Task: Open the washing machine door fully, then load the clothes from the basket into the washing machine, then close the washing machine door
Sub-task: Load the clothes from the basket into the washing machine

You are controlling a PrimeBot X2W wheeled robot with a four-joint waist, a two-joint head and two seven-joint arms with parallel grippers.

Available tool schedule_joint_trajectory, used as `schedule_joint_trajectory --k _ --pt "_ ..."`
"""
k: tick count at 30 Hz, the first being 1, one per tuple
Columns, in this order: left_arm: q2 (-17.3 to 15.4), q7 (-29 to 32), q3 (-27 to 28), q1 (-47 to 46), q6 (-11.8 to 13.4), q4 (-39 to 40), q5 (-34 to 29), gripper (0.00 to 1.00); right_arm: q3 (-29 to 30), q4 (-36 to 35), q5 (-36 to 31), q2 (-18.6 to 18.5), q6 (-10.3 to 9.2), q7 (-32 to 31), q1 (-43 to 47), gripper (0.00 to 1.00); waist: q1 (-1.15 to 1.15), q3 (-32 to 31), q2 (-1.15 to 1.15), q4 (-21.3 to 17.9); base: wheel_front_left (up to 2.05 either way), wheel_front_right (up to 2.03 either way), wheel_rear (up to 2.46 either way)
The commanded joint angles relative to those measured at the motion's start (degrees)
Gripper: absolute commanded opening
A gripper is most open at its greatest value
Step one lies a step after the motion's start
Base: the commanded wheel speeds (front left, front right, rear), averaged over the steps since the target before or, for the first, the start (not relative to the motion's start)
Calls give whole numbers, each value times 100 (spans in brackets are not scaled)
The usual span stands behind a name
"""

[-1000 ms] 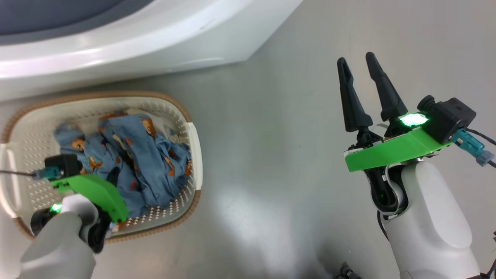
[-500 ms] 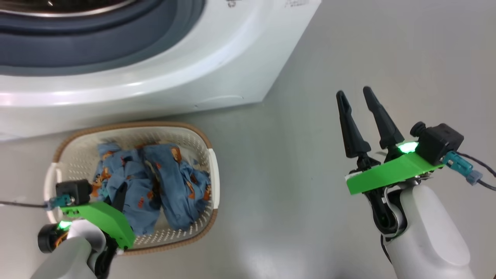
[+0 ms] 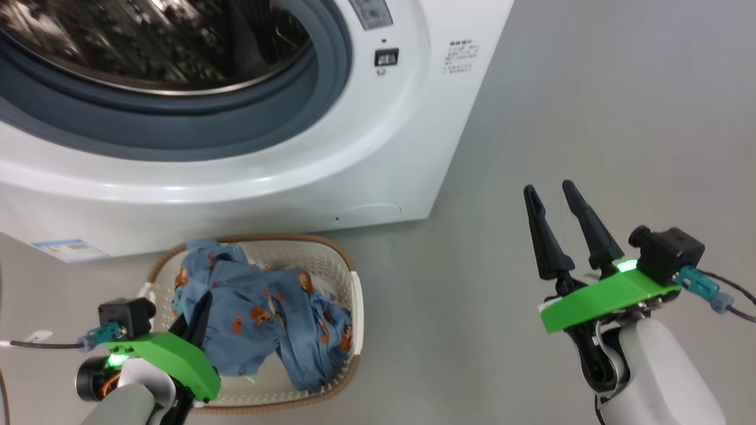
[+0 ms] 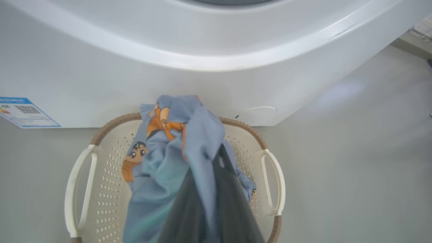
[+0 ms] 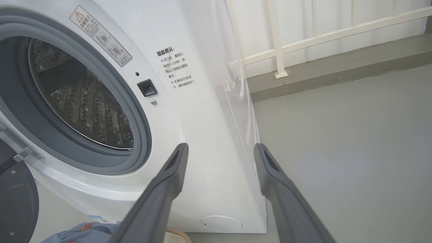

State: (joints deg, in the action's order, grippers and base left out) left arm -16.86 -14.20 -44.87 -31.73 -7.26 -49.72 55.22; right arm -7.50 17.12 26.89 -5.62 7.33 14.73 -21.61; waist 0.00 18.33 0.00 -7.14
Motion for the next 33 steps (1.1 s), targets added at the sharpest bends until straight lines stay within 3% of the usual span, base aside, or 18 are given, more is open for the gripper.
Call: schedule_joint_trajectory --k 1,9,16,25,33 --pt "-238 -76 339 89 95 289 -139 0 -98 -103 49 -20 16 27 152 100 0 -388 0 200 0 0 0" --pt "-297 -79 1205 807 596 1773 -930 0 -74 -24 88 -104 16 27 416 100 0 -826 0 298 0 0 0" --pt "-274 -79 1776 1566 891 2988 -1466 0 -103 28 96 -166 16 27 641 100 0 -1189 0 324 0 0 0" --pt "-248 -79 2090 2173 1309 4097 -1979 0 -150 47 112 -253 16 27 754 100 0 -1422 0 336 0 0 0" --pt "-280 -79 2154 2417 1465 4641 -2217 0 -217 2 83 -383 16 27 778 100 0 -1444 0 364 0 0 0"
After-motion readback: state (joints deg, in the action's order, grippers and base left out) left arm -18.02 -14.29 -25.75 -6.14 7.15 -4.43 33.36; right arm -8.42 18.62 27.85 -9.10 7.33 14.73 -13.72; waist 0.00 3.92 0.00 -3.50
